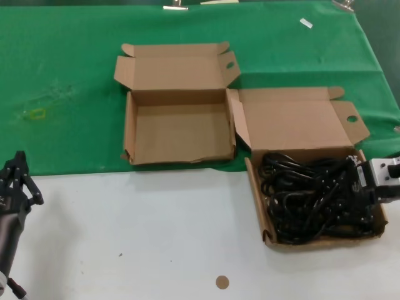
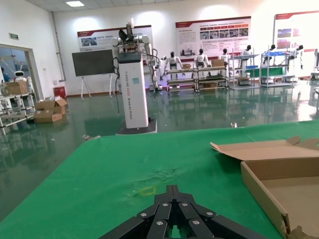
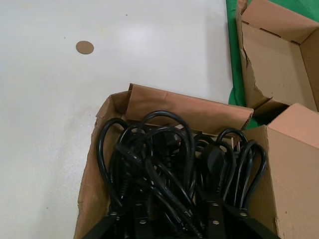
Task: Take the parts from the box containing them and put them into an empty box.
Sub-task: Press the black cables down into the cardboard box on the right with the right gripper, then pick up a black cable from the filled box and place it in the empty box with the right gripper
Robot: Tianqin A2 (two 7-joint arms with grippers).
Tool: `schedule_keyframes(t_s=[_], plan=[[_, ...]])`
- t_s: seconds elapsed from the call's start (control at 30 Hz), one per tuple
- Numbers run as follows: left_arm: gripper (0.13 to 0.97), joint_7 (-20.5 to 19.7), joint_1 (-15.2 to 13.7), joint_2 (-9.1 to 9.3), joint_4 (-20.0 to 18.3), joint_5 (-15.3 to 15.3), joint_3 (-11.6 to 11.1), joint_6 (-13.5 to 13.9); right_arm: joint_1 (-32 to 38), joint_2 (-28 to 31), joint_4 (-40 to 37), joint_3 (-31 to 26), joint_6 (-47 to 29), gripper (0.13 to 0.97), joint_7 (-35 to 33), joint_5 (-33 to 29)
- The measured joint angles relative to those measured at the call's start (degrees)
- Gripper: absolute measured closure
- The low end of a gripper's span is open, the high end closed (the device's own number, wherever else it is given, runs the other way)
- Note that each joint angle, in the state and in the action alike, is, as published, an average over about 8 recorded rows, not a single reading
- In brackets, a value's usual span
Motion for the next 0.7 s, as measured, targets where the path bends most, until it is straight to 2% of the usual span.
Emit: schedule_keyframes(t_s=[0.07,0.33,0.7], plan=[[0.953,0.0,0.0,0.00,0.0,0.0,0.0,0.0,0.0,0.1,0.2,0.1,-0.3,0.659,0.3,-0.1],[0.953,0.0,0.0,0.00,0.0,0.0,0.0,0.0,0.2,1.5,2.9,0.5,-1.9,0.823,2.4,-0.3],[0.953,0.0,0.0,0.00,0.0,0.0,0.0,0.0,3.2,3.5,10.6,2.0,-4.4,0.912,7.9,-1.0]])
